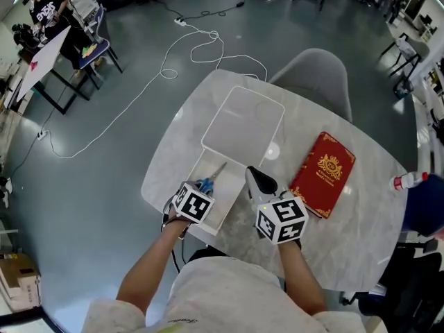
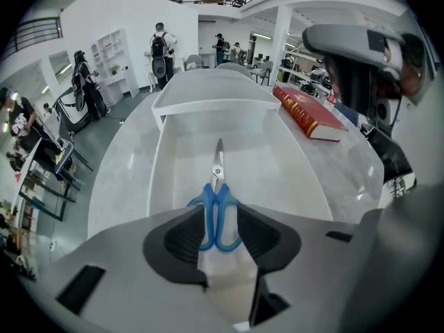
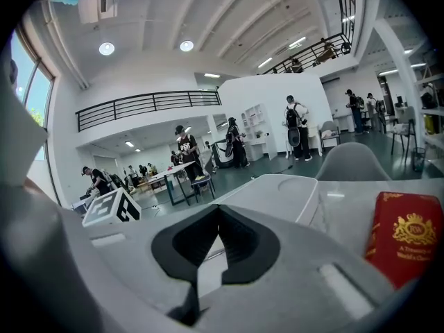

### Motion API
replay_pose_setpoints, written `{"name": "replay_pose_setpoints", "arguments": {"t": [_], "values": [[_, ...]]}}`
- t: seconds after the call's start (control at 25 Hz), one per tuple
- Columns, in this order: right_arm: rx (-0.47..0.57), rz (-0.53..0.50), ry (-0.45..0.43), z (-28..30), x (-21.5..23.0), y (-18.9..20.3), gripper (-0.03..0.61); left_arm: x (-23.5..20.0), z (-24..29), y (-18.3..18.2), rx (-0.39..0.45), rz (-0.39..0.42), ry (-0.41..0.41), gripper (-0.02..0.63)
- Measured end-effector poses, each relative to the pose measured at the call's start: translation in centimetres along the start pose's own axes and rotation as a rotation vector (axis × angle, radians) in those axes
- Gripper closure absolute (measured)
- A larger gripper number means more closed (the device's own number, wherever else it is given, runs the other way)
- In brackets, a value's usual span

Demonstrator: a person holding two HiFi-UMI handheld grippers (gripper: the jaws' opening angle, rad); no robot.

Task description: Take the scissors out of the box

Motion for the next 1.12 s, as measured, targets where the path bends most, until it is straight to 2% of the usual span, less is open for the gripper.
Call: {"name": "replay_pose_setpoints", "arguments": {"t": [0.28, 0.48, 0.8, 1.0, 1.12], "values": [[-0.009, 0.013, -0.027, 0.2, 0.8, 0.2, 0.574, 0.0, 0.9, -0.6, -0.048, 0.006, -0.021, 0.486], [-0.011, 0.014, -0.031, 0.2, 0.9, 0.3, 0.574, -0.1, 1.1, -0.7, -0.053, -0.021, -0.001, 0.486], [-0.011, 0.017, -0.024, -0.1, 1.3, 0.4, 0.573, -0.3, 1.7, 0.7, -0.053, -0.168, 0.074, 0.486], [-0.012, 0.017, -0.020, -0.1, 1.2, 0.4, 0.574, -0.5, 1.7, 0.7, -0.044, -0.169, 0.058, 0.486], [-0.014, 0.018, -0.016, -0.2, 1.2, 0.5, 0.574, -0.8, 1.3, 0.1, -0.023, -0.120, 0.011, 0.500]]}}
Point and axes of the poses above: the fingertips, and each gripper's own axes: z forward along the fingers, x to its right, y out of its underside, the point moved 5 cm from there along -z, backward along the fingers, and after that the axes turned 6 degrees about z, right-handed, at the moved point
